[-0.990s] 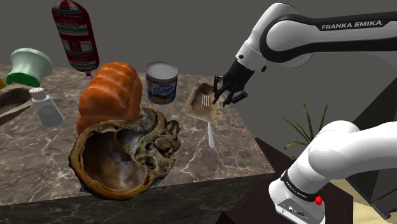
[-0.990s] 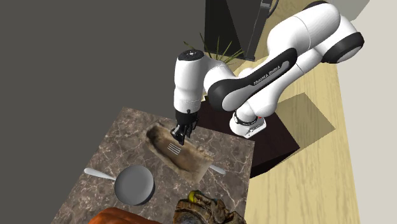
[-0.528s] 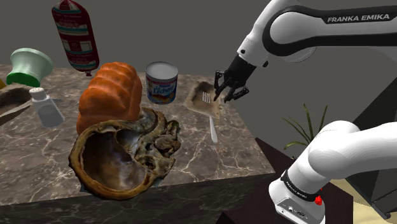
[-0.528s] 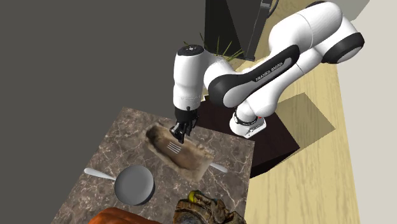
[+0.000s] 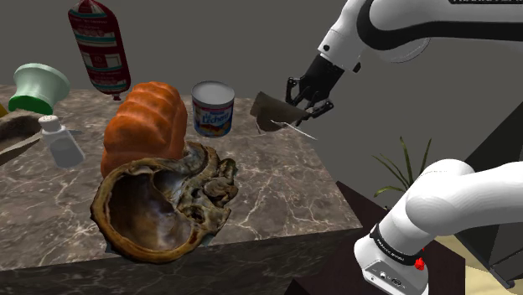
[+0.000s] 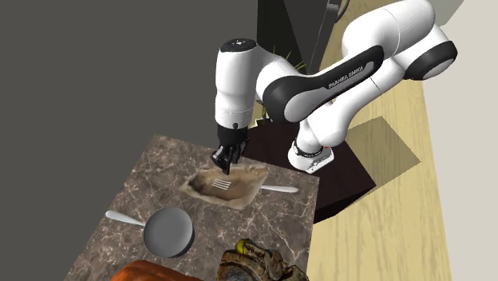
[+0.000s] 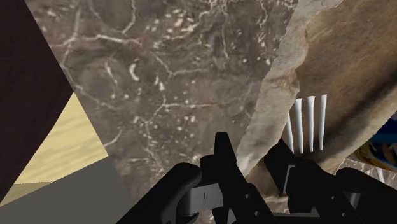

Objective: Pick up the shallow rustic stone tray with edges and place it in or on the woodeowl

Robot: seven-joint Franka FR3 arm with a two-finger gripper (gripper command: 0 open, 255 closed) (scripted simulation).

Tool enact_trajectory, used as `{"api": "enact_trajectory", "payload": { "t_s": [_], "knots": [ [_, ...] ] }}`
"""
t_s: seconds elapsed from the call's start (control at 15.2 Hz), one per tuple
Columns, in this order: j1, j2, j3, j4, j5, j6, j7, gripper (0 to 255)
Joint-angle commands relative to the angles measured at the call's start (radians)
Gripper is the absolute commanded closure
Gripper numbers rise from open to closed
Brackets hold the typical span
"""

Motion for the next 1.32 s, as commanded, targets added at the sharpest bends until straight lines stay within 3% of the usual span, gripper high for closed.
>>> {"api": "enact_trajectory", "payload": {
  "t_s": [0.0, 1.25],
  "knots": [
    [-0.002, 0.0, -0.003, 0.026, -0.006, -0.024, 0.008, 255],
    [-0.017, 0.047, -0.036, 0.306, -0.054, -0.251, 0.073, 255]
  ]
}}
